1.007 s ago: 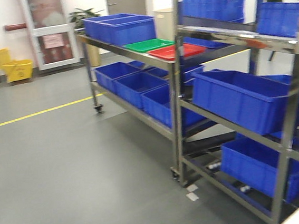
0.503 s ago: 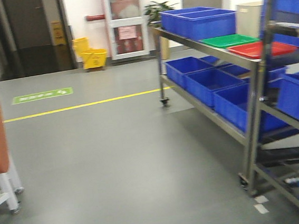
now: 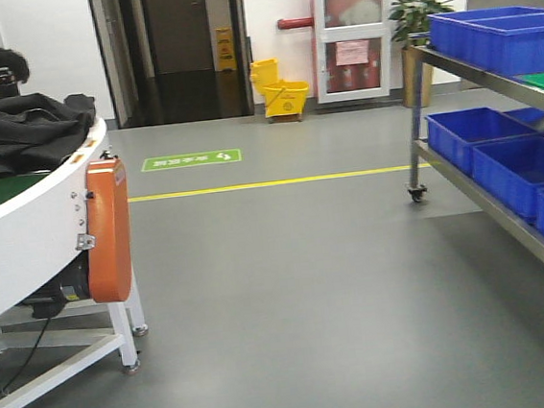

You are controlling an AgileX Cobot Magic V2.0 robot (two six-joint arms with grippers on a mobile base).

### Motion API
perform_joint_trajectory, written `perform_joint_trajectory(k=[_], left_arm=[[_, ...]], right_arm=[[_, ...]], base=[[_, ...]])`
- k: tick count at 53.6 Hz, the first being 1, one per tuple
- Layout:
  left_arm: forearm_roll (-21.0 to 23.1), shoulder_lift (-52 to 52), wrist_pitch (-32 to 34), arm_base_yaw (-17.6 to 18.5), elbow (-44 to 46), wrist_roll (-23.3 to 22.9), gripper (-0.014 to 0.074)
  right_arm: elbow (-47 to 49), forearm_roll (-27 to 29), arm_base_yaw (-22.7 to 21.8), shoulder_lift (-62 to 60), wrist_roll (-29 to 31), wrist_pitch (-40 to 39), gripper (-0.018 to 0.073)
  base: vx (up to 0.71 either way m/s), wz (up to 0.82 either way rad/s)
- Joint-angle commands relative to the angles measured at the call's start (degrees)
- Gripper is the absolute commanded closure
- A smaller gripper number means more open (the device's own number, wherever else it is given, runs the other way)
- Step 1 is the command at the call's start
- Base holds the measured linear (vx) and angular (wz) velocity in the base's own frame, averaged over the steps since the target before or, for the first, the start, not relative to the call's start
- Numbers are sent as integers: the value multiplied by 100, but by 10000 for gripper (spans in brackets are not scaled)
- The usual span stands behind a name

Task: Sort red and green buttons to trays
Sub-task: 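Drive the base away from the shelves to the tray station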

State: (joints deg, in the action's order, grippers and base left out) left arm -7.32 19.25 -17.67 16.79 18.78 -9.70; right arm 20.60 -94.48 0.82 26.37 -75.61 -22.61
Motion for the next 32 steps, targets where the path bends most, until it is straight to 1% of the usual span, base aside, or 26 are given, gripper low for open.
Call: perform_joint_trajectory(k=[1,11,32], left_arm=[[14,36,502,24,168,-2,596],[14,36,502,24,168,-2,596],[14,36,502,24,168,-2,596]], right_arm=[[199,171,-27,15,-10,95,566],[199,171,-27,15,-10,95,566],[199,171,-27,15,-10,68,566]], base=[[36,25],[40,15],[50,2]])
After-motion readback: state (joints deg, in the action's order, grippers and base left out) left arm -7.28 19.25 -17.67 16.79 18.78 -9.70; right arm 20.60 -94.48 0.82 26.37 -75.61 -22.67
